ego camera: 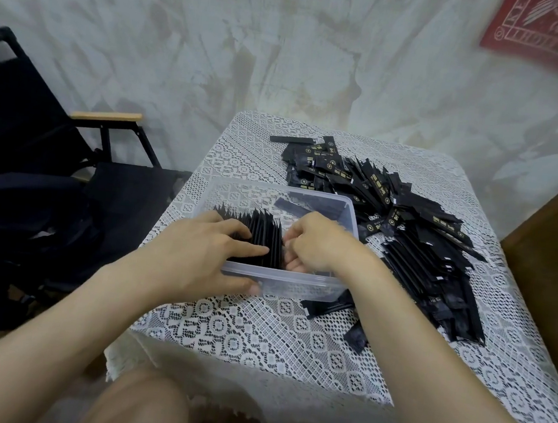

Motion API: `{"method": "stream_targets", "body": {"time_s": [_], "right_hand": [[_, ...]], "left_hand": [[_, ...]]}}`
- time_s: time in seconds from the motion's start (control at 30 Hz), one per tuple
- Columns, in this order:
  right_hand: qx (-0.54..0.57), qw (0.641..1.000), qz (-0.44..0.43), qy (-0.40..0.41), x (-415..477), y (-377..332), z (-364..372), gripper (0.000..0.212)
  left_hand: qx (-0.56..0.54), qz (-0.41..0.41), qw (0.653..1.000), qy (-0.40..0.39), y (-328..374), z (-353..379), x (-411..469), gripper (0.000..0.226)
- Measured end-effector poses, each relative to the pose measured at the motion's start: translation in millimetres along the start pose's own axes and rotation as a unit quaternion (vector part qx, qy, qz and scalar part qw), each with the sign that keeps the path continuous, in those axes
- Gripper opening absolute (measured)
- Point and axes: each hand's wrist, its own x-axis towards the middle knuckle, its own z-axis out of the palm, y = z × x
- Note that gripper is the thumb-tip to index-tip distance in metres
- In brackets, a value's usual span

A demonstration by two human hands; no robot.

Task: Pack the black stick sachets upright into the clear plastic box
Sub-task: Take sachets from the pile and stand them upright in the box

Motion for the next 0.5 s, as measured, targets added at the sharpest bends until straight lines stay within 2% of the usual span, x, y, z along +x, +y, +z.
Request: {"method": "stream_targets", "body": {"time_s": [0.1, 0.3, 0.5], "right_hand": [[0.010, 1.000, -0.014, 0.003, -2.9, 0.0, 0.5, 0.010], [0.007, 1.000, -0.017, 0.009, -2.9, -0.3, 2.1, 0.012], [-0.036, 0.999, -0.006, 0.037, -2.9, 0.3, -2.4, 0.028]], "left_hand": [[-0.002, -0.002, 1.000, -0.018, 1.9, -4.0, -1.1, 0.084], [0.040, -0.011, 0.999, -0.018, 10.2, -5.0, -2.1, 0.084], [0.044, 0.004, 0.998, 0.043, 9.2, 1.3, -3.6, 0.084]]}}
